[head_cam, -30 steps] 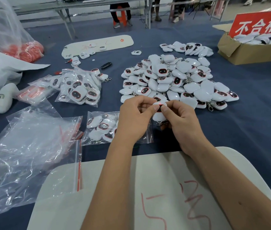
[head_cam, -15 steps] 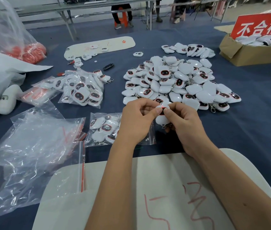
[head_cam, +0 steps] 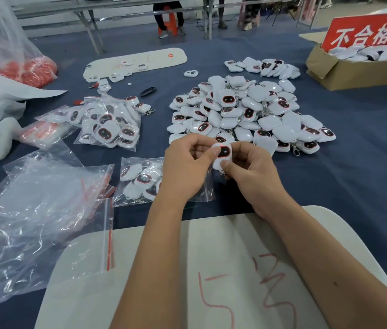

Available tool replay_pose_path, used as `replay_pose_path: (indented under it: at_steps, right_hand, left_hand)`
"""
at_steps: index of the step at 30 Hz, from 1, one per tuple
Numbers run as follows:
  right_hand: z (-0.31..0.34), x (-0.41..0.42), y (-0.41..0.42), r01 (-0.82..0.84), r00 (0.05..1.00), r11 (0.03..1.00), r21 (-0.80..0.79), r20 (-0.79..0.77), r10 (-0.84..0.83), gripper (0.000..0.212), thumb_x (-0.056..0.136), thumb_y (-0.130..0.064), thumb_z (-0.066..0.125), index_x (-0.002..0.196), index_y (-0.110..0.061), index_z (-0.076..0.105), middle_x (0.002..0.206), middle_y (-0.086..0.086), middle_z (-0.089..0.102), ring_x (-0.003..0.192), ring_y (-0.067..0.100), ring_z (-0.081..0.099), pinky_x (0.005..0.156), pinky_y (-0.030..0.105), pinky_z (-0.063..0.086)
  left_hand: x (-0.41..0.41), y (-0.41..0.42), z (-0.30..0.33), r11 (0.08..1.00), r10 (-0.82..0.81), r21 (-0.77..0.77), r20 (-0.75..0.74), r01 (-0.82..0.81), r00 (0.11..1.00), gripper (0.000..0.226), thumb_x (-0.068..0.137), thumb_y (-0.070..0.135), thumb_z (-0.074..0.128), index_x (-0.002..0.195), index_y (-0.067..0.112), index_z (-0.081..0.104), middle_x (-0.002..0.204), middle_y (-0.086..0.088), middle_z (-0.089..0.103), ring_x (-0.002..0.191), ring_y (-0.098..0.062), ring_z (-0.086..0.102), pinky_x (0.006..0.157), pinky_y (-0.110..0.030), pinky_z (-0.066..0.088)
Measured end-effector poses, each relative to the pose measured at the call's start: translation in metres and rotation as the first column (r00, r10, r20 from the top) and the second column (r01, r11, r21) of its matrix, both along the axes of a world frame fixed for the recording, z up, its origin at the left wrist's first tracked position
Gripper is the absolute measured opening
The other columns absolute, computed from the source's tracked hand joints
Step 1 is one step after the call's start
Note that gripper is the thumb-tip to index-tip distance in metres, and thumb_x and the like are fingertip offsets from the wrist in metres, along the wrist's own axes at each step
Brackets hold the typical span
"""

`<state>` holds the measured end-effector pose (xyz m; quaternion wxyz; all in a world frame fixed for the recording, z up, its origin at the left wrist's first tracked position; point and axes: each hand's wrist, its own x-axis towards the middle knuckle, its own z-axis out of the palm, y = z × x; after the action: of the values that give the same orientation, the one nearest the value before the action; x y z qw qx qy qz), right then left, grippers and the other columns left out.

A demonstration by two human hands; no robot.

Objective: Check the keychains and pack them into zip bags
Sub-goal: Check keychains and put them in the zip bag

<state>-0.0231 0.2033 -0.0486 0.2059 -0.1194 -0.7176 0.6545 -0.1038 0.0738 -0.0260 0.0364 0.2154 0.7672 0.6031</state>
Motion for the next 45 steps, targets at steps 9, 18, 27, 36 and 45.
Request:
replay_pose_path:
  at_steps: [9, 18, 27, 36, 45]
  right_hand:
    - [0.0, -0.002, -0.001, 0.111, 0.994, 0.991, 0.072, 0.007, -0.111, 0.016, 0.097, -0.007, 0.068, 0.107, -0.019, 0.072, 0.083, -0.011, 0.074, 0.071, 0.0, 0.065, 0.067, 0.014, 0.051]
    - [-0.001, -0.003, 0.001, 0.196, 0.981, 0.978, 0.07, -0.012, -0.196, 0.012, 0.101, -0.015, 0.064, 0.112, -0.018, 0.069, 0.094, 0.005, 0.074, 0.077, 0.009, 0.062, 0.075, 0.031, 0.055]
    - [0.0, -0.001, -0.007, 0.023, 1.0, 0.987, 0.16, -0.017, -0.021, 0.013, 0.103, -0.013, 0.062, 0.11, -0.024, 0.064, 0.07, -0.001, 0.062, 0.056, 0.017, 0.059, 0.053, 0.033, 0.049]
    - [0.001, -0.002, -0.012, 0.014, 0.999, 0.977, 0.211, -0.036, -0.007, 0.005, 0.094, -0.008, 0.075, 0.094, -0.011, 0.071, 0.074, 0.001, 0.072, 0.064, 0.02, 0.066, 0.065, 0.033, 0.056]
    - [0.008, 0.005, -0.022, -0.426, 0.898, 0.791, 0.439, 0.098, 0.428, 0.019, 0.106, -0.001, 0.053, 0.107, 0.002, 0.071, 0.121, 0.009, 0.068, 0.125, 0.016, 0.053, 0.108, 0.041, 0.043]
  left_hand:
    - [0.005, 0.004, 0.002, 0.979, 0.121, -0.147, -0.161, -0.144, 0.98, 0.007, 0.094, 0.02, 0.072, 0.087, 0.022, 0.072, 0.077, 0.008, 0.07, 0.075, -0.009, 0.066, 0.075, -0.03, 0.057]
    - [0.01, 0.0, 0.007, 0.668, 0.149, -0.637, -0.392, -0.385, 0.908, 0.038, 0.079, 0.052, 0.066, 0.094, 0.018, 0.063, 0.095, 0.0, 0.059, 0.098, -0.027, 0.045, 0.085, -0.035, 0.039]
    - [0.002, -0.019, 0.019, 0.835, 0.107, -0.526, -0.131, -0.161, 0.986, 0.025, 0.084, 0.01, 0.059, 0.06, 0.012, 0.066, 0.066, 0.002, 0.065, 0.089, -0.029, 0.056, 0.091, -0.041, 0.044]
    - [0.003, -0.013, 0.015, 0.897, 0.035, -0.402, -0.348, -0.183, 0.937, 0.027, 0.091, 0.014, 0.062, 0.064, 0.011, 0.061, 0.083, -0.002, 0.058, 0.094, -0.027, 0.045, 0.079, -0.032, 0.036]
    - [-0.004, -0.018, 0.017, 0.93, 0.15, -0.242, -0.439, -0.278, 0.886, 0.017, 0.091, 0.01, 0.065, 0.075, 0.012, 0.063, 0.094, -0.003, 0.056, 0.1, -0.024, 0.045, 0.083, -0.023, 0.029]
